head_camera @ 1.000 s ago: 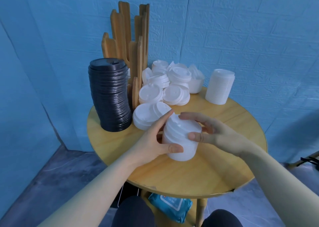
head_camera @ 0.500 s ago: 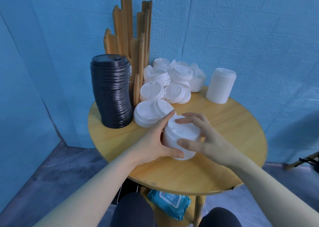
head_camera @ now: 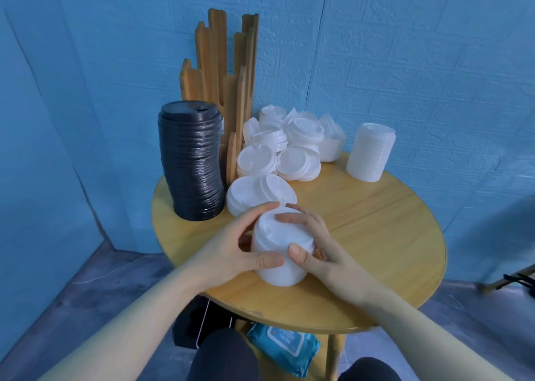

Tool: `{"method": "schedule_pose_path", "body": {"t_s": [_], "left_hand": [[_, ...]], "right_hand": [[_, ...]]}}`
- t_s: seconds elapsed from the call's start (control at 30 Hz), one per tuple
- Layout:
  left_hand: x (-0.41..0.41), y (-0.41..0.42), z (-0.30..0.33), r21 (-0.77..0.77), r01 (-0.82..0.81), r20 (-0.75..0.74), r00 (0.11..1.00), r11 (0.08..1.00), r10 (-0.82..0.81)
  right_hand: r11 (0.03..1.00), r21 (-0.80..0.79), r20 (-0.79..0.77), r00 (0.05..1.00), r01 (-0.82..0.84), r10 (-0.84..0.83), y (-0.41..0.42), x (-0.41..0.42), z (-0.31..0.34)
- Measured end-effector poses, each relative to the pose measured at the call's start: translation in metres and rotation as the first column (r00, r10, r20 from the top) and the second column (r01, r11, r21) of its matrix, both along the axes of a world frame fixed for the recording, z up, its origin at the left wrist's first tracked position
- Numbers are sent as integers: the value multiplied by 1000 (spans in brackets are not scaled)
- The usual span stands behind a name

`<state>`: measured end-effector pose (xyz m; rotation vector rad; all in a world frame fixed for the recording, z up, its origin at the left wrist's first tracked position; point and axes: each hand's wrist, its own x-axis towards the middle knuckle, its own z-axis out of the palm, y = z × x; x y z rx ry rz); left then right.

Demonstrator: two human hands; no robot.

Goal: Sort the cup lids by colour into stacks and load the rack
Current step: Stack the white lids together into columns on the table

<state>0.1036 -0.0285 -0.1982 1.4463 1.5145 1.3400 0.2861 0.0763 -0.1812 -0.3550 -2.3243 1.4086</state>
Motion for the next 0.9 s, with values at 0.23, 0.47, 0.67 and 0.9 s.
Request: {"method": "schedule_pose_path", "body": {"t_s": [0.23, 0.47, 0.67, 0.9], "left_hand": [[-39, -32, 0, -26, -116, -36, 993, 993, 115], [-35, -33, -6, 17, -183, -68, 981, 983, 184], [-30, -29, -7, 32, -221, -84, 971, 975, 223], [-24, -24, -7, 54, -237, -112, 964, 970, 241]], "right_hand": [[966, 20, -162, 954, 257, -251, 18, -32, 3], [981, -27, 156, 970, 192, -185, 75, -57, 8], [990, 41, 177, 975, 131, -137, 94, -63, 4], [983, 49, 134, 974, 176, -181, 93, -60, -1]]}}
